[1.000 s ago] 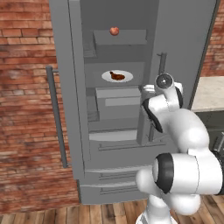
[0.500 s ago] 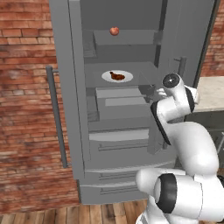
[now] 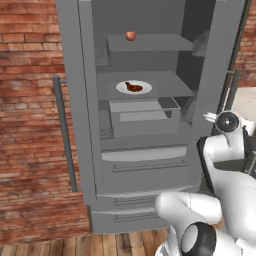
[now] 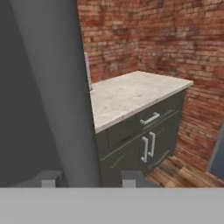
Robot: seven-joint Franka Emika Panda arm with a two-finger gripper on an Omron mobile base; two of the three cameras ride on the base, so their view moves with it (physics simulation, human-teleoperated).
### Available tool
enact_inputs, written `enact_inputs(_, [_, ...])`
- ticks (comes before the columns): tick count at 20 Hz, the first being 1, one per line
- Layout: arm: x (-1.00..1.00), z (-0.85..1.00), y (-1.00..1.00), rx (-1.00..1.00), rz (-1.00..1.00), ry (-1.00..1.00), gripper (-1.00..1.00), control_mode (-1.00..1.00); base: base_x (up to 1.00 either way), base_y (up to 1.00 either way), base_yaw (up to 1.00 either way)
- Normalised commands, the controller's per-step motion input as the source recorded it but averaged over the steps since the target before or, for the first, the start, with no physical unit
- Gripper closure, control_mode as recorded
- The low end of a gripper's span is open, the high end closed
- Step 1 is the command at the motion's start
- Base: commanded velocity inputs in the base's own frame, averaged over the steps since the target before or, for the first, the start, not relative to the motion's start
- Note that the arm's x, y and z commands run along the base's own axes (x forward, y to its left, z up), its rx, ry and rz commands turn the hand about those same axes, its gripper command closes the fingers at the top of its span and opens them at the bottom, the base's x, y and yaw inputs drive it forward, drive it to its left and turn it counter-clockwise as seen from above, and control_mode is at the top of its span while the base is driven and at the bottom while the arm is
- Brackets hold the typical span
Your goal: Retrieve the chicken drumstick from the fridge and place it on the saucepan with marinade on the stove.
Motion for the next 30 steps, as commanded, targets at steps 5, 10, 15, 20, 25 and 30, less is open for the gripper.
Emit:
enact_inputs(5, [-0.46, 0.58, 0.09, 0.18, 0.15, -0.03, -1.00, -1.00, 0.00, 0.00, 0.00])
enact_inputs(10, [-0.54, 1.00, 0.59, 0.03, 0.02, 0.04, -1.00, -1.00, 0.00, 0.00, 0.00])
enact_inputs(15, [-0.25, 0.99, 0.84, 0.00, 0.00, 0.19, -1.00, -1.00, 0.00, 0.00, 0.00])
enact_inputs(20, [0.22, 0.47, 0.81, 0.00, 0.00, 0.18, -1.00, -1.00, 0.00, 0.00, 0.00])
enact_inputs(25, [0.62, 0.00, 0.26, 0.00, 0.00, 0.01, -1.00, -1.00, 0.00, 0.00, 0.00])
enact_inputs(30, [0.85, -0.06, 0.00, 0.00, 0.00, 0.02, -1.00, -1.00, 0.00, 0.00, 0.00])
